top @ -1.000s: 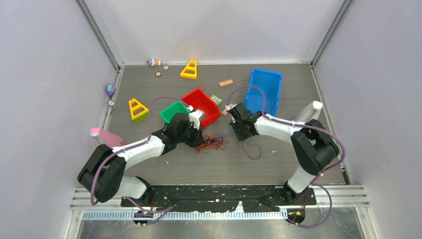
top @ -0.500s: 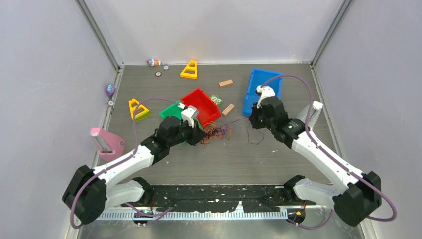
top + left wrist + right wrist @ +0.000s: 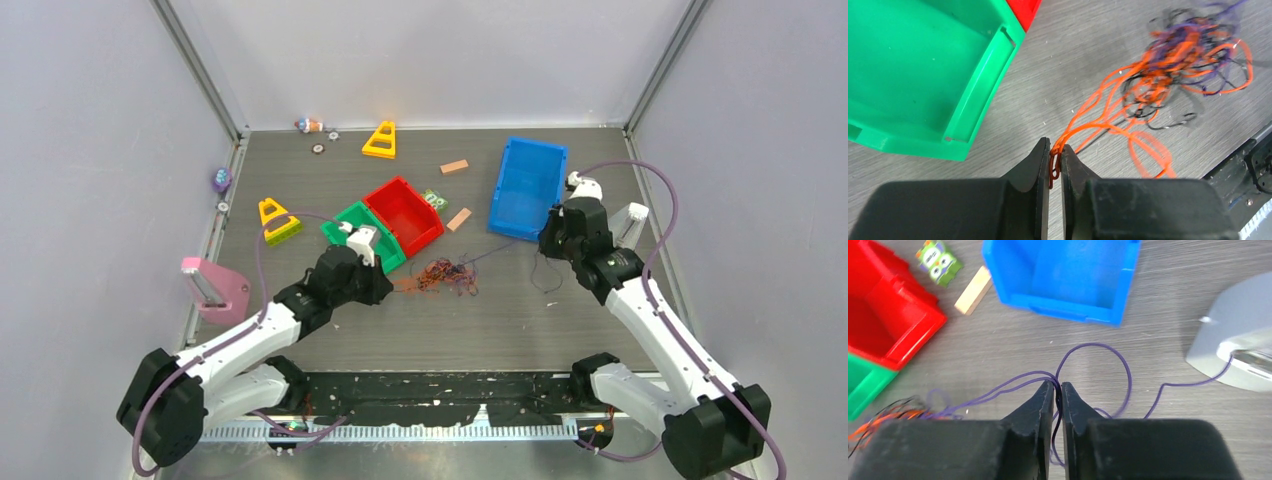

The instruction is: Untangle the cables

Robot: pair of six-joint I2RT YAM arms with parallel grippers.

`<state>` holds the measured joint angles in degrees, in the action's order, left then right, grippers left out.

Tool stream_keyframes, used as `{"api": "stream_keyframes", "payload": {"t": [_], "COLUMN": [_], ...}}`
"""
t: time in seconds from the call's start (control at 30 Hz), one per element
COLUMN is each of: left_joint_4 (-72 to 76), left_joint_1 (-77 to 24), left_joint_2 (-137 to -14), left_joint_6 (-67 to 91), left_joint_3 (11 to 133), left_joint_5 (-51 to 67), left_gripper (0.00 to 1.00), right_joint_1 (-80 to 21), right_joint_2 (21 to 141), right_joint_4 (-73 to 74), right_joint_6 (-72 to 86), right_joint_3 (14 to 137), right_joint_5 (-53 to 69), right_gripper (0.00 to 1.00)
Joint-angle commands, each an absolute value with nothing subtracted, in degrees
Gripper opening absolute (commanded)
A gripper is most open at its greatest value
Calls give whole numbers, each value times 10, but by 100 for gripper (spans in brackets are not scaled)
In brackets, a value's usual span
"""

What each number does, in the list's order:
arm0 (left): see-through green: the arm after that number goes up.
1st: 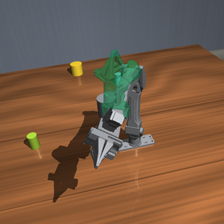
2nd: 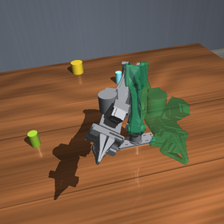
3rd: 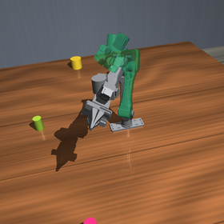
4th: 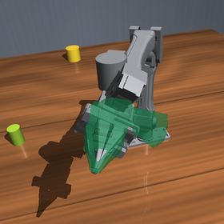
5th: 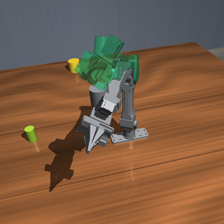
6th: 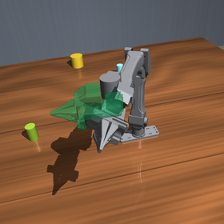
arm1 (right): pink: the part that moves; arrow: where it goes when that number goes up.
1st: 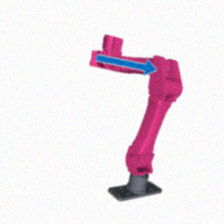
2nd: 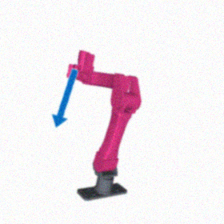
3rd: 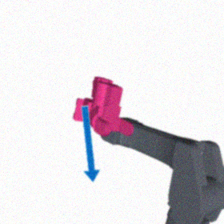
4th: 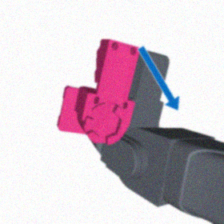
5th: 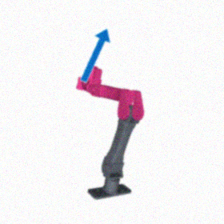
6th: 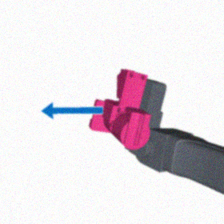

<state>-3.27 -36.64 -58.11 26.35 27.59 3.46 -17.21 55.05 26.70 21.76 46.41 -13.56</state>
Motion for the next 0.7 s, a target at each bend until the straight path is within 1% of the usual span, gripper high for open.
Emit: {"api": "stream_keyframes", "payload": {"t": [0.0,0.03,0.07,0.1,0.13,0.17,0.2,0.23,0.3,0.37,0.4,0.5,0.67], "left_joint_4": [-51,-45,-40,-36,-34,-32,-30,-29,-36,-45,-50,-71,-87], "left_joint_1": [-360,-360,-360,-360,-360,-360,-361,-362,-362,-364,-365,-366,-374], "left_joint_2": [-597,-610,-621,-629,-634,-638,-639,-640,-644,-651,-659,-684,-754], "left_joint_6": [255,258,260,260,260,258,256,253,243,231,224,201,176], "left_joint_3": [273,276,278,281,284,287,289,291,299,312,320,351,400], "left_joint_5": [68,75,81,87,90,92,95,97,101,98,96,96,105], "left_gripper": [10,10,11,13,17,21,27,38,51,61,65,67,69], "right_joint_1": [-165,-165,-166,-166,-168,-169,-176,-182,-208,-247,-274,-317,-372], "right_joint_2": [569,579,583,593,598,600,603,604,613,633,648,668,684], "right_joint_4": [220,214,206,206,209,211,211,211,211,211,212,190,108], "right_joint_6": [169,166,166,165,164,158,154,143,131,124,126,165,227], "right_joint_3": [453,449,443,442,441,440,439,439,442,454,462,460,419], "right_joint_5": [35,88,107,132,137,144,148,154,157,151,143,113,56], "right_gripper": [27,32,42,48,65,77,79,81,82,80,79,75,74]}}
